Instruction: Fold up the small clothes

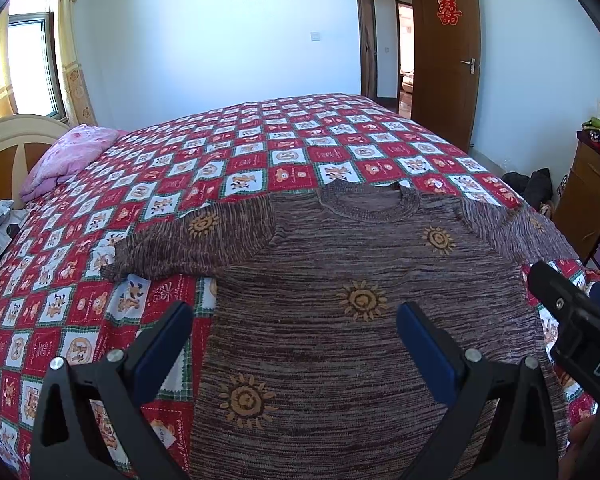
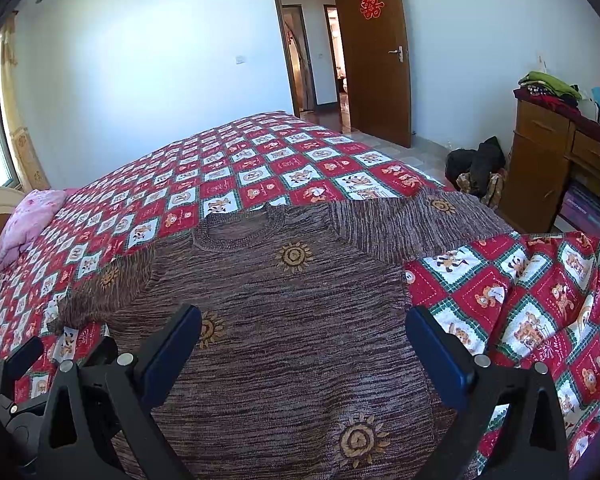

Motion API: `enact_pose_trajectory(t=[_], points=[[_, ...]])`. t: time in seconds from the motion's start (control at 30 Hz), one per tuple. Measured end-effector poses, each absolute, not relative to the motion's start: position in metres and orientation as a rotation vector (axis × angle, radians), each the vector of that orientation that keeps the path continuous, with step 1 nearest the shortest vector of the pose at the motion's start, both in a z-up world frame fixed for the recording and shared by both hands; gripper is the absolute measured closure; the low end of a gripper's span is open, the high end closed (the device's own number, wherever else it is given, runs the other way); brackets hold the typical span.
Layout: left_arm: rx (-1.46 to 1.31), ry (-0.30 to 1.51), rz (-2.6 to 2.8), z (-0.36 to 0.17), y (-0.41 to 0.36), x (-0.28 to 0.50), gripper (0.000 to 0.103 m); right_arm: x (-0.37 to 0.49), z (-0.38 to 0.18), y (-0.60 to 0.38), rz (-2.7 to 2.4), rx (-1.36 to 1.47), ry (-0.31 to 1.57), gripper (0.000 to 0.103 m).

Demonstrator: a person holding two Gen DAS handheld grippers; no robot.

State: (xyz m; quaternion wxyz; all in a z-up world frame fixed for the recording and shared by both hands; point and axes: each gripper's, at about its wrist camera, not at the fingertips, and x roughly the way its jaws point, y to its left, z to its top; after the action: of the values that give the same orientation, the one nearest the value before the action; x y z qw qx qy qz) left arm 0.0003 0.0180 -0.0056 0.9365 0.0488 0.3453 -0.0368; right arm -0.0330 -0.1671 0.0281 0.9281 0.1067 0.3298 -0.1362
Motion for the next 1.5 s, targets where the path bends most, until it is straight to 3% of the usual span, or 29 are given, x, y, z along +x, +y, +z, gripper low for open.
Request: enact_pose_trajectory(t=[1.5], points=[[0.09, 0.734, -0.09, -0.0138, 0.0133, 0.0018, 0.0, -0.0289, 0.0217, -0.1657, -0.275, 0.212, 0.699, 0.001]])
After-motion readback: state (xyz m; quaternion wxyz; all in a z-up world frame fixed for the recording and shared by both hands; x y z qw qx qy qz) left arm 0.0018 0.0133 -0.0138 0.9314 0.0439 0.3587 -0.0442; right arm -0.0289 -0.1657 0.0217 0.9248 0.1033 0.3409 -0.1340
